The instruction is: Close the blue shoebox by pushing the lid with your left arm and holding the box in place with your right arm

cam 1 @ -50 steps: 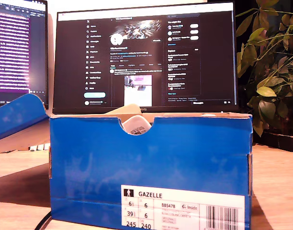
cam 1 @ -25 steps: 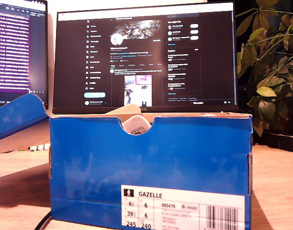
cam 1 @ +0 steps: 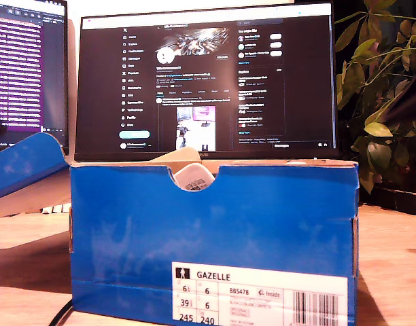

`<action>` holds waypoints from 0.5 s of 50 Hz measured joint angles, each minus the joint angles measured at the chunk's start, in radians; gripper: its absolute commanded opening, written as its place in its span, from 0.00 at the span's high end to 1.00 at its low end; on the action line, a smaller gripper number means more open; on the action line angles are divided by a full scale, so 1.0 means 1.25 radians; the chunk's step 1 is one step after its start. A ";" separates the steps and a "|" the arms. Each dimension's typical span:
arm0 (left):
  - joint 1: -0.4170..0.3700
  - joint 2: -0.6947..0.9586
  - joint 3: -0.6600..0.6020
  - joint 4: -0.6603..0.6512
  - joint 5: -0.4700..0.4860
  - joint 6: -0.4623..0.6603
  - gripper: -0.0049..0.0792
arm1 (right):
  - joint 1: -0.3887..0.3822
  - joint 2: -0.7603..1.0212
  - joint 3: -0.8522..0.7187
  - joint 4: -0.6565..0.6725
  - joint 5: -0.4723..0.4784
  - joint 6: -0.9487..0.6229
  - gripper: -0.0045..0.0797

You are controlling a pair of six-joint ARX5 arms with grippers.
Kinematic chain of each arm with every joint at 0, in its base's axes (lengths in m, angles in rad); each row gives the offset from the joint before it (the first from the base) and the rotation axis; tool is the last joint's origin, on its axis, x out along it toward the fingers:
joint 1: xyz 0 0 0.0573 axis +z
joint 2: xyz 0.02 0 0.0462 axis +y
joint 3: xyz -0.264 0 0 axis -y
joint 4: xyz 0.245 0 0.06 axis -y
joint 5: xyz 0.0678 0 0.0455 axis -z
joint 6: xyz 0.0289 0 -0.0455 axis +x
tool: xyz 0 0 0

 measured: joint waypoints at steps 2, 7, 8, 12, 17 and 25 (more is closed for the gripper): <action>0.013 0.026 0.002 0.002 0.005 0.000 0.96 | 0.012 0.016 0.000 0.000 0.000 0.000 0.96; 0.040 0.090 0.010 0.001 0.017 0.031 0.96 | 0.040 0.057 0.000 0.001 0.000 -0.009 0.96; 0.045 0.104 0.013 0.001 0.020 0.031 0.96 | 0.046 0.066 0.000 0.001 0.001 -0.009 0.96; 0.059 0.155 0.030 0.001 0.026 0.042 0.96 | 0.067 0.095 0.000 0.010 0.003 -0.016 0.96; 0.072 0.207 0.049 0.001 0.026 0.056 0.96 | 0.087 0.128 0.000 0.027 0.005 -0.018 0.96; 0.093 0.286 0.073 -0.006 0.022 0.099 0.96 | 0.106 0.147 0.000 0.034 0.024 -0.018 0.96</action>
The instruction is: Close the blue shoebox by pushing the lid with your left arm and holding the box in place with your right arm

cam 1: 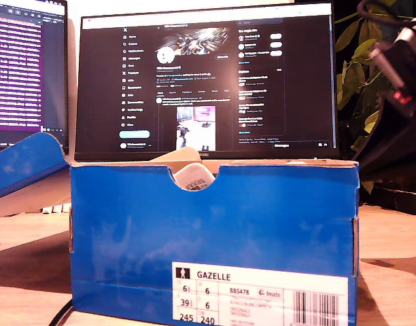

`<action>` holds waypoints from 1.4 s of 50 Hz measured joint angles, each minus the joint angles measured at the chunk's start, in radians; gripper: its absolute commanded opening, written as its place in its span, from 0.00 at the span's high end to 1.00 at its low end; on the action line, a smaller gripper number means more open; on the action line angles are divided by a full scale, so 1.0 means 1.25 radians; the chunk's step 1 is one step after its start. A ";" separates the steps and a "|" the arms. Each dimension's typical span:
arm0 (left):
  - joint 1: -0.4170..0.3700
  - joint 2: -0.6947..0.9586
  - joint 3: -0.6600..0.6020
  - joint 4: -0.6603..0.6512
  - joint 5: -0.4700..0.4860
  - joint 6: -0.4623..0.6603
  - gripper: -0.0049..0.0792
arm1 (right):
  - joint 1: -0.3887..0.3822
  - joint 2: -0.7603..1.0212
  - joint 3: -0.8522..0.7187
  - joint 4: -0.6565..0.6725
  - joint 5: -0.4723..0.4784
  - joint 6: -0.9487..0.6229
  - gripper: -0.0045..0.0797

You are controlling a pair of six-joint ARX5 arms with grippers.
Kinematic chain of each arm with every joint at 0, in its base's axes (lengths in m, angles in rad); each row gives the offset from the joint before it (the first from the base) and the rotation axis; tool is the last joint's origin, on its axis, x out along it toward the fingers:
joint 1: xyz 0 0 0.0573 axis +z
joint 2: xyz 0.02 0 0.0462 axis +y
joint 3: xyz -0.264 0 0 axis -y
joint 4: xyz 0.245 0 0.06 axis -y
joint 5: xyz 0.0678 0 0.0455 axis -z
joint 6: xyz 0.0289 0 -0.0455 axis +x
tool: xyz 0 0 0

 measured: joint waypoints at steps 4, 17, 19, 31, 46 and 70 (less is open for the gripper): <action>0.011 0.045 0.014 -0.020 0.000 0.008 0.96 | 0.004 0.006 0.000 0.008 0.001 0.000 0.96; 0.019 0.159 0.031 -0.070 0.110 0.020 0.96 | 0.029 0.013 0.000 0.045 0.021 0.000 0.96; 0.020 0.160 0.034 -0.069 0.139 0.023 0.96 | 0.030 0.013 0.000 0.045 0.021 0.000 0.96; 0.020 0.163 0.053 -0.074 0.249 0.020 0.96 | 0.042 0.013 0.000 0.047 0.040 0.000 0.96; 0.019 0.164 0.152 -0.108 0.358 -0.002 0.96 | 0.045 0.025 0.000 0.050 0.043 0.000 0.96; -0.031 0.160 0.295 -0.221 0.483 -0.005 0.96 | 0.063 0.055 0.000 0.066 0.062 0.000 0.96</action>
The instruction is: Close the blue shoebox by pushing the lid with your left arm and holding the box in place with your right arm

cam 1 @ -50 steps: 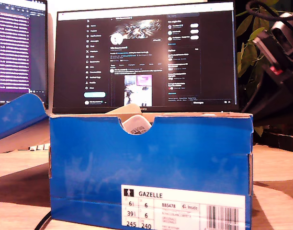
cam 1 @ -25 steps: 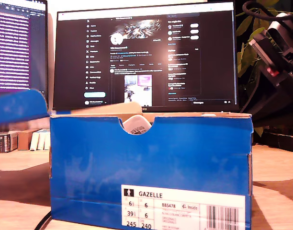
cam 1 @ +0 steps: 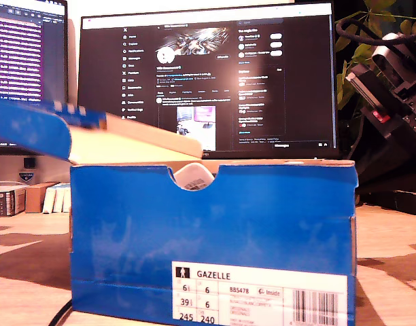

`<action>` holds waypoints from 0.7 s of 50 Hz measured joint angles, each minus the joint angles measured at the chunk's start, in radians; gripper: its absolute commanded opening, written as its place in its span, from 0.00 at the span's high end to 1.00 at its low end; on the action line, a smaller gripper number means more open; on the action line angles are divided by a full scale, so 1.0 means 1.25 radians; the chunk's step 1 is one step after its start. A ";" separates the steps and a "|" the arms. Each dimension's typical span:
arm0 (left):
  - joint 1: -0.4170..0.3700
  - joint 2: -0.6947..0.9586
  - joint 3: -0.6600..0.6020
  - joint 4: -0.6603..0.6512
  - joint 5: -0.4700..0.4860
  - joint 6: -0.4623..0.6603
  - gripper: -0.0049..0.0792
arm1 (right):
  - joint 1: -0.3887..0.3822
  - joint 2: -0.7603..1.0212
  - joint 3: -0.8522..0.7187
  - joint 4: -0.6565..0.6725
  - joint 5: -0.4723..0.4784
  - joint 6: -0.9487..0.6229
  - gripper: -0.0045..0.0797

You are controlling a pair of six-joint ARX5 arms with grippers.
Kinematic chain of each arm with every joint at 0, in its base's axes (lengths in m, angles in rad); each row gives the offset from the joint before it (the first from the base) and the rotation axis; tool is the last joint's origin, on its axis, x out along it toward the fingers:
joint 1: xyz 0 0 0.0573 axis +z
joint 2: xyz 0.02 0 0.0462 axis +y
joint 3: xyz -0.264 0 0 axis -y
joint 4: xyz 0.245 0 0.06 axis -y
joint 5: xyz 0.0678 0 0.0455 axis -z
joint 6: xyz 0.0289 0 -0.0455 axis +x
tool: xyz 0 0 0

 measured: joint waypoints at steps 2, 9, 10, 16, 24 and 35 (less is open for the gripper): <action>-0.011 -0.004 0.008 -0.008 0.000 0.000 0.96 | 0.001 0.000 0.000 0.002 0.000 0.000 0.96; -0.054 -0.036 0.034 -0.016 0.001 -0.011 0.96 | 0.003 0.000 0.000 0.004 0.001 0.000 0.96; -0.060 -0.043 0.036 -0.016 0.001 -0.012 0.96 | 0.003 0.000 0.000 0.004 0.001 0.000 0.96; -0.101 -0.093 0.046 -0.018 0.002 -0.021 0.96 | 0.003 0.000 0.000 0.006 0.001 0.000 0.96; -0.158 -0.141 0.080 -0.017 0.002 -0.049 0.96 | 0.003 0.000 0.000 0.009 0.001 0.000 0.96; -0.260 -0.181 0.096 -0.014 0.003 -0.084 0.96 | -0.002 0.000 0.000 0.013 0.003 -0.003 0.96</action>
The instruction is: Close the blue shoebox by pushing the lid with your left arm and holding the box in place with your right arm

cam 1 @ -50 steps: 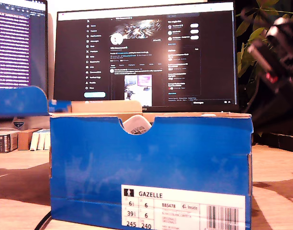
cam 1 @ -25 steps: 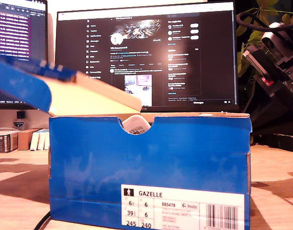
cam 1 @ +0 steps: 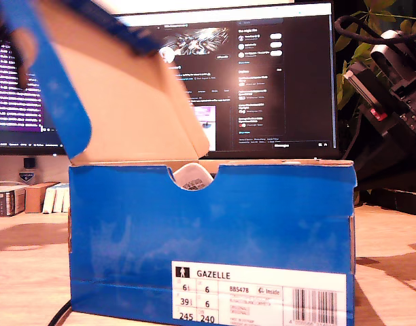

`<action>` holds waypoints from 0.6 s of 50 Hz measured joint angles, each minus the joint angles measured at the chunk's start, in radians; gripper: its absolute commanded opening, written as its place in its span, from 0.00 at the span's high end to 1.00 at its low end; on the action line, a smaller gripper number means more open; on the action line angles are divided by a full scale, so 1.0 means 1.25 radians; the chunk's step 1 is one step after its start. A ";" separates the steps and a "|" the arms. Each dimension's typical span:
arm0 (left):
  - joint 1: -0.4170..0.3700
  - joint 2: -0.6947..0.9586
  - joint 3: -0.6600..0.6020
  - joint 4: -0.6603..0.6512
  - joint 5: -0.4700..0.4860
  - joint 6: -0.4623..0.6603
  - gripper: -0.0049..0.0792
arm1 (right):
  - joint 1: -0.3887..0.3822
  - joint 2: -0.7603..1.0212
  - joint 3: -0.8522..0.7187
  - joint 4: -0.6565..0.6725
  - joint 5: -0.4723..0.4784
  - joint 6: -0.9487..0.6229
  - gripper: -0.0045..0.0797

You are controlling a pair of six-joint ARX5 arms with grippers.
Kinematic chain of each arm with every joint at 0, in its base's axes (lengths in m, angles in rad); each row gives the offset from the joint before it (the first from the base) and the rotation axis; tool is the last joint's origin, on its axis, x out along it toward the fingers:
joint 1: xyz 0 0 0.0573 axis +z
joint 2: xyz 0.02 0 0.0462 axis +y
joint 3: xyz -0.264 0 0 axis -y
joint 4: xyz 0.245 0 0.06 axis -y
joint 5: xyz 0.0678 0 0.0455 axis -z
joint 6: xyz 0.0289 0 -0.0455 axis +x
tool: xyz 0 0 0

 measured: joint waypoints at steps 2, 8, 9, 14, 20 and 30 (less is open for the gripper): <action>-0.025 -0.001 0.004 0.000 0.000 0.000 0.96 | -0.010 0.000 0.000 0.001 0.000 -0.002 0.96; -0.104 -0.001 0.008 0.007 -0.002 -0.010 0.96 | -0.052 0.000 0.000 -0.005 -0.002 -0.021 0.96; -0.118 -0.001 0.008 0.007 -0.004 -0.010 0.96 | -0.062 0.000 0.000 -0.009 -0.002 -0.021 0.96; -0.184 -0.001 0.008 0.010 -0.021 -0.011 0.96 | -0.127 0.000 0.000 -0.043 -0.001 -0.044 0.96; -0.251 -0.001 0.008 0.040 -0.027 -0.021 0.96 | -0.202 0.000 0.000 -0.063 -0.002 -0.063 0.96; -0.319 -0.001 0.008 0.068 -0.027 -0.038 0.96 | -0.283 0.000 0.043 -0.095 -0.052 -0.063 0.96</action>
